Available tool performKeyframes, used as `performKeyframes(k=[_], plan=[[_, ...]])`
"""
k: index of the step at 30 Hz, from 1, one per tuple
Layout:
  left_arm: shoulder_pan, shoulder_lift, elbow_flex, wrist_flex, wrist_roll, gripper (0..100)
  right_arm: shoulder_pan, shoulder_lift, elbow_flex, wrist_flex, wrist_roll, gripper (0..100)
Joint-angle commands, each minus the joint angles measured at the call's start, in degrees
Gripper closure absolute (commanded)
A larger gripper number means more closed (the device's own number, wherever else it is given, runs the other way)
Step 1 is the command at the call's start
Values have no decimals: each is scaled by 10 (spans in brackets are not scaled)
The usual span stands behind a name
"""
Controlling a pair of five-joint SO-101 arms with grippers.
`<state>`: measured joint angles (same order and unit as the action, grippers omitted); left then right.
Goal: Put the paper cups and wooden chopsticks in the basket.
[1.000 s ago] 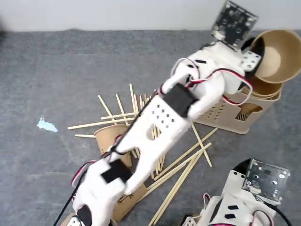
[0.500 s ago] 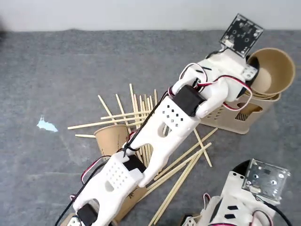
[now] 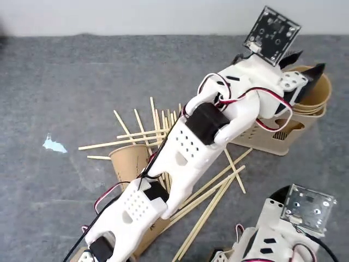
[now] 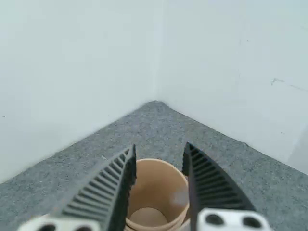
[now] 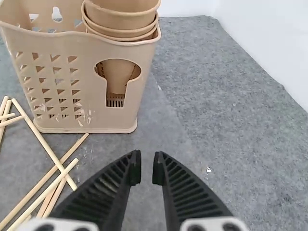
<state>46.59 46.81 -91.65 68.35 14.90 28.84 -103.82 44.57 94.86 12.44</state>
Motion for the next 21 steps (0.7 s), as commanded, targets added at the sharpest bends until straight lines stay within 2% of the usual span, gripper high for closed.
performKeyframes(k=[1,6,9,14,21], plan=[[-3,-40,-41,9,-1,842,2,0,0,3,2,941],[-4,-104,-43,25,-4,844,2,0,0,3,2,941],[-4,-144,-42,46,-44,845,2,0,0,3,2,941],[-10,-205,-42,113,-98,845,2,0,0,3,2,941],[-82,-285,-43,236,-101,840,2,0,0,3,2,941]])
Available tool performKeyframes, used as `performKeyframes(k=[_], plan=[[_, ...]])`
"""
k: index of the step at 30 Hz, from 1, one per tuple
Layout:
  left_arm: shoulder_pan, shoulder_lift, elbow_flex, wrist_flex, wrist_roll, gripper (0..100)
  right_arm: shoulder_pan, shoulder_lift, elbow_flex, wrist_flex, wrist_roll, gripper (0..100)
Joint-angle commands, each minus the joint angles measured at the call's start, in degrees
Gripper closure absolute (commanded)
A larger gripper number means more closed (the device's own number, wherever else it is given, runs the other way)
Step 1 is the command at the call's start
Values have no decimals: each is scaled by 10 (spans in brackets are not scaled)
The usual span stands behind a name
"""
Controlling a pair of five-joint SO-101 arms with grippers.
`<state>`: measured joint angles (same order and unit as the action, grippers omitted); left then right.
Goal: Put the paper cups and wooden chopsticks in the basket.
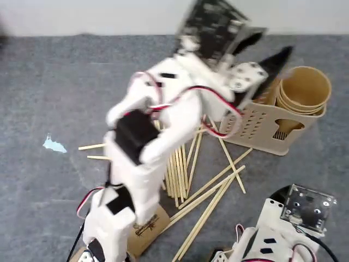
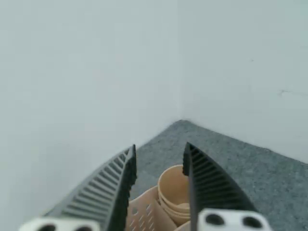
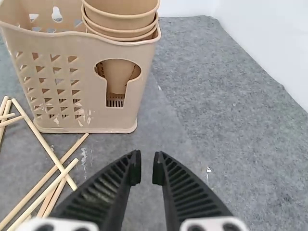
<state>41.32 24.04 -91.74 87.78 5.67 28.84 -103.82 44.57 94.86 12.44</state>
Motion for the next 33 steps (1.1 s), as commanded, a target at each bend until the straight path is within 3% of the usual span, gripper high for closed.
performKeyframes(k=[1,6,12,24,30,33], plan=[[-40,-69,-42,57,-9,840,2,0,0,3,2,941],[-105,-127,-42,123,-23,840,2,0,0,3,2,941],[-200,-196,10,129,-40,840,3,0,0,3,2,941],[-234,-478,514,126,-130,840,4,0,0,3,2,941],[-235,-564,705,126,-186,844,5,0,0,3,2,941],[-270,-570,767,127,-200,844,5,0,0,3,2,941]])
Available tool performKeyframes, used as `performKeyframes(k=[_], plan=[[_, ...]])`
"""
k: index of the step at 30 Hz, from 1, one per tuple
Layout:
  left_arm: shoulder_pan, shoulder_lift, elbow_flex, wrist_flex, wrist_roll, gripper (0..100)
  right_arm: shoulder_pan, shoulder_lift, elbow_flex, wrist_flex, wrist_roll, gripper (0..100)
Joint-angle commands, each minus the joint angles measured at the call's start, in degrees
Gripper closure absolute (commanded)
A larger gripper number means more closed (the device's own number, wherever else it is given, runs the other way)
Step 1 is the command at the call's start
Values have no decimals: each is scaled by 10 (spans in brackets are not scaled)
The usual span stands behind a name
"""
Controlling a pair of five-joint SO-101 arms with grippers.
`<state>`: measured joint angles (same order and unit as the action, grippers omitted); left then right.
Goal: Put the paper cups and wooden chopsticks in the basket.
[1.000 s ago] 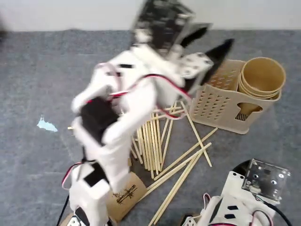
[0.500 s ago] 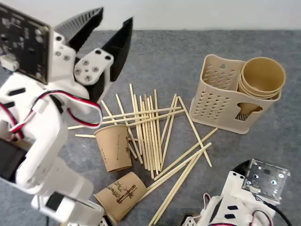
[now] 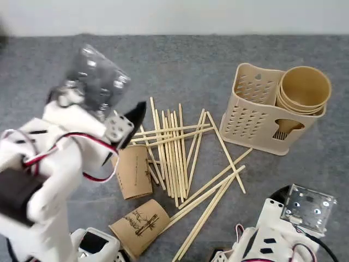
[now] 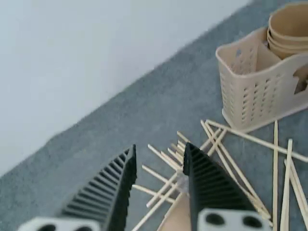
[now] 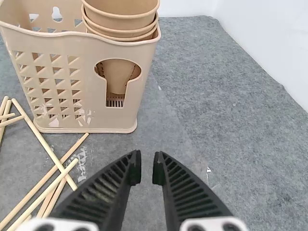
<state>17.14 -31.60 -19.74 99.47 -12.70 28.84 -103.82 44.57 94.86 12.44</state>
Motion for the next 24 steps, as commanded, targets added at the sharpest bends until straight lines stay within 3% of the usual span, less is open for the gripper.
performKeyframes(k=[1,9,16,24], plan=[[-43,-13,63,10,-18,844,5,0,0,2,2,941],[-102,-17,180,11,-98,844,5,0,0,2,2,941],[-106,-11,310,6,-212,841,3,0,0,2,2,941],[-112,-11,399,-105,-236,841,2,0,1,2,1,941]])
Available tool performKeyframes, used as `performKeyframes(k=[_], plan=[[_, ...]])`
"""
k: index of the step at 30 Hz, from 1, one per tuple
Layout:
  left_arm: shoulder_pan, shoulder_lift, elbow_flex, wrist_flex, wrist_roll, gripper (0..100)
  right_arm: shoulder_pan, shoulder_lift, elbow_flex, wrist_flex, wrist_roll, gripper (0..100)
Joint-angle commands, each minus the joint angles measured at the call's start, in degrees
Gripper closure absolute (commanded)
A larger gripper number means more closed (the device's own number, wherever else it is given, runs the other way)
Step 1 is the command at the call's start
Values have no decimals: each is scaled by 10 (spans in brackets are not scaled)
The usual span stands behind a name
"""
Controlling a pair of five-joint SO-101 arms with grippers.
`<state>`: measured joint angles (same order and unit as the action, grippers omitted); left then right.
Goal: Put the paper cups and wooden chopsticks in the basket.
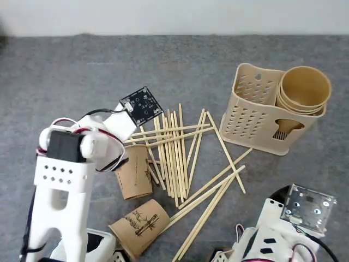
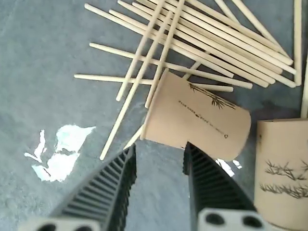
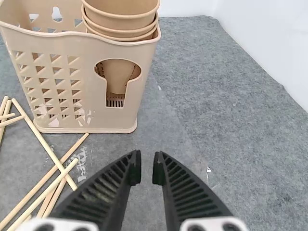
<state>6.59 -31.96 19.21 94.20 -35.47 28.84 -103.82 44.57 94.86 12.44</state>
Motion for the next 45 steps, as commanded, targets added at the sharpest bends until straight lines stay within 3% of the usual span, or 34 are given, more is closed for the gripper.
performKeyframes(k=[1,10,22,26,35,45], plan=[[-15,-8,19,-72,-8,841,2,0,1,2,1,941],[-93,-8,165,-302,-15,841,3,0,1,2,2,941],[-90,-8,233,-308,-44,841,2,0,1,2,1,941],[-88,-11,230,-263,-47,840,2,0,1,2,1,941],[-10,-14,216,-104,-88,840,2,0,1,2,1,941],[-11,-14,106,41,-91,840,2,0,1,2,1,941]])
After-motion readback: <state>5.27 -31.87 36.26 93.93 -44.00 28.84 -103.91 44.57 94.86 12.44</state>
